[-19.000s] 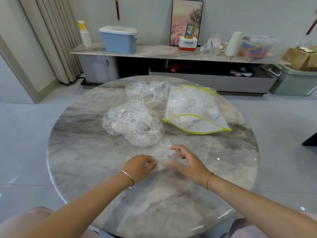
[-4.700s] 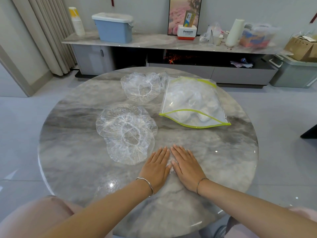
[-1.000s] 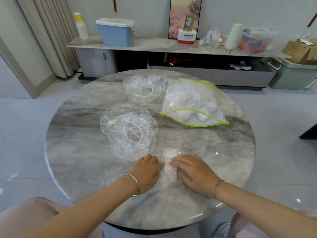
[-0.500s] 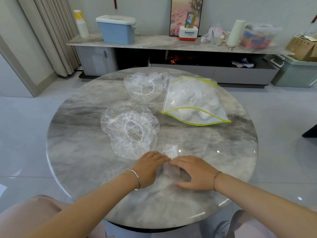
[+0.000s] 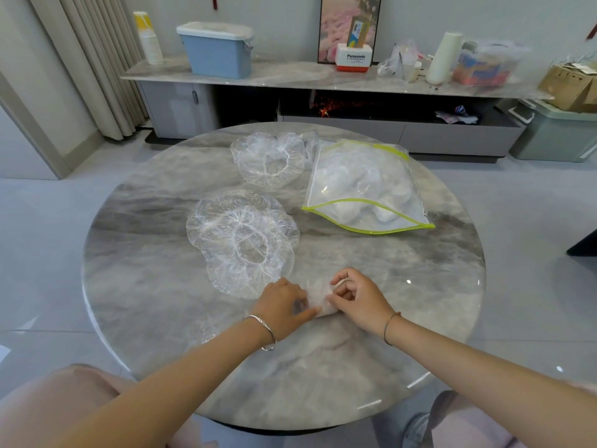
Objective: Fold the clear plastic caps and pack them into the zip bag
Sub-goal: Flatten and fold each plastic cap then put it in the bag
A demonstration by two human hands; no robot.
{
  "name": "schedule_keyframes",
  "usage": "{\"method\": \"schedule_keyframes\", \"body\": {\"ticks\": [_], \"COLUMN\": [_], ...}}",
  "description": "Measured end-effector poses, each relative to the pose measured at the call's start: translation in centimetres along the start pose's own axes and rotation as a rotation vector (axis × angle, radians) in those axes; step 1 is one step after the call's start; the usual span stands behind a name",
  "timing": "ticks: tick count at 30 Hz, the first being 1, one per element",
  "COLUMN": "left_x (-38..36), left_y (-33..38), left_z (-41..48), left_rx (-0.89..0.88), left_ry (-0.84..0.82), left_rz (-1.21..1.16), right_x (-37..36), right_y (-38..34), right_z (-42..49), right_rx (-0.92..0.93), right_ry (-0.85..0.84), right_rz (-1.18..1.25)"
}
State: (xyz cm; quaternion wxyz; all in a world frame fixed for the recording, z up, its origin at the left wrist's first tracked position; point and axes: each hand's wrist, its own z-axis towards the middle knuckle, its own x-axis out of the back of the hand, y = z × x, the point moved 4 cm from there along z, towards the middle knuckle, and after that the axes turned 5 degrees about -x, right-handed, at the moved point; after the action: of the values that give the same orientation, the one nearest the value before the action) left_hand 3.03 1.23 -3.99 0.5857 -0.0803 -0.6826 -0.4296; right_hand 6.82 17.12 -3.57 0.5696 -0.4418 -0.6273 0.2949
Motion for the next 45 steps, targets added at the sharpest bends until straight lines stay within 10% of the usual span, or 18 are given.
{"method": "schedule_keyframes", "body": {"ticks": [5,11,19,45], "left_x": [0.3,-0.4,-2.5,-2.7], "left_y": [0.3,2.7,0.1,1.1], "left_z": [-0.5,-1.3,-3.0,-2.8], "left_rx": [0.082,-0.383,-0.166,-0.166], "left_ry": [0.177,0.19,-0.17,-0.242], "left_rz": [-0.093,0.396,0.496,0.328], "right_x": [-0.5,-0.5,-1.5,-2.5], "right_y": [0.5,0.5,-0.7,1.5], "right_z": [0.1,0.1,-1.9,-2.9], "right_rx": [-0.059,-0.042,0.45,0.262], "right_ry": [0.008,0.042,0.009,-0.22], "right_rz": [-0.055,-0.108,-0.737,-0.926]}}
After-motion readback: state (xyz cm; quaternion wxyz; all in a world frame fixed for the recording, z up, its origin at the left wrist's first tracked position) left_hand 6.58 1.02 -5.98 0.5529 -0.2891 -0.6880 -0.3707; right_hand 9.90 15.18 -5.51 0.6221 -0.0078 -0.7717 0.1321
